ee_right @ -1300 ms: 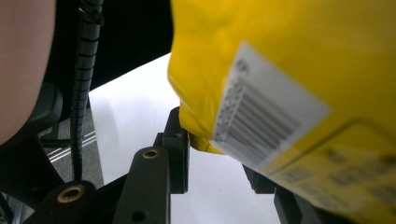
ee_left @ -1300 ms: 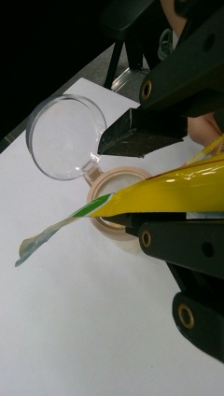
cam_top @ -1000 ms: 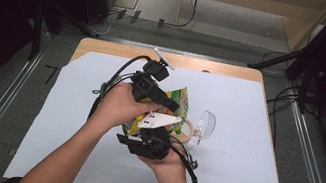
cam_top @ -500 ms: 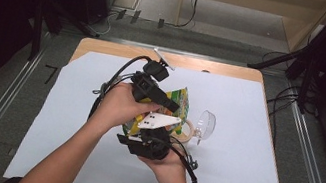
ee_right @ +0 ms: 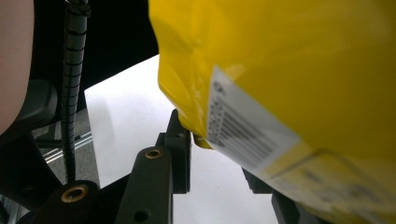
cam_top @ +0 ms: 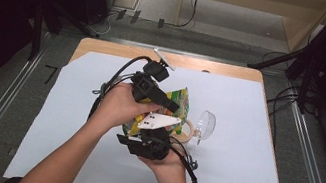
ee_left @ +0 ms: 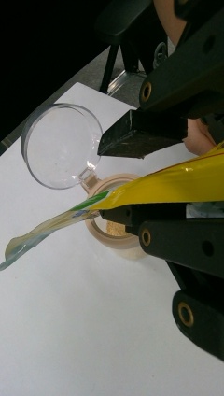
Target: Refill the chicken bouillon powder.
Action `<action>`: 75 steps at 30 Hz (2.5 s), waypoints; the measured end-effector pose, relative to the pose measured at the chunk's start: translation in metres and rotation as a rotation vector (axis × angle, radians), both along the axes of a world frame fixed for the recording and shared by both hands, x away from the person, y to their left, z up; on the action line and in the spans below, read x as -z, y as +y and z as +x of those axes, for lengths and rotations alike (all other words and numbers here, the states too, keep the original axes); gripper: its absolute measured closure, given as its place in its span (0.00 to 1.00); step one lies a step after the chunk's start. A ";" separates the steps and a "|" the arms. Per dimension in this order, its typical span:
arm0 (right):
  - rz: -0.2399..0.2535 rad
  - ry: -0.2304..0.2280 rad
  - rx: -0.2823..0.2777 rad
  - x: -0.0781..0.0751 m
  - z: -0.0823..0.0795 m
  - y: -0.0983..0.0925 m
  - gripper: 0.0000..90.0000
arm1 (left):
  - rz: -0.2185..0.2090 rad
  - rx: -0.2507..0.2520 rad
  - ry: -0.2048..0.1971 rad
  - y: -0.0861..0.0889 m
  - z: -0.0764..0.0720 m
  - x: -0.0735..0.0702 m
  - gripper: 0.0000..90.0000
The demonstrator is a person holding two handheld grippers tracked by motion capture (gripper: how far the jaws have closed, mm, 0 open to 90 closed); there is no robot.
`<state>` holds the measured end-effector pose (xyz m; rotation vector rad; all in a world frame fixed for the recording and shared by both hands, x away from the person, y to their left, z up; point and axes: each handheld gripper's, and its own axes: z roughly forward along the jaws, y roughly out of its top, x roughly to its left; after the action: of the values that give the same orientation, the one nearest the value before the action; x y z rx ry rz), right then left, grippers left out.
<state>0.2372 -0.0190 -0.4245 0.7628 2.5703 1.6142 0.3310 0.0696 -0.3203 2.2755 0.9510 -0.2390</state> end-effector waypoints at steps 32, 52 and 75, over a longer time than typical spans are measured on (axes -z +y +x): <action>0.010 0.016 0.002 -0.003 -0.002 0.000 0.77 | -0.002 0.003 0.004 0.000 0.001 0.000 0.76; 0.004 0.019 0.002 -0.005 -0.004 0.001 0.77 | -0.005 -0.004 0.003 0.001 0.003 0.001 0.76; 0.014 0.027 0.005 -0.002 -0.008 0.003 0.77 | -0.014 -0.001 0.006 0.001 0.004 0.004 0.76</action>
<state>0.2296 -0.0160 -0.4221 0.7962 2.5756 1.6336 0.3353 0.0705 -0.3248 2.2626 0.9511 -0.2519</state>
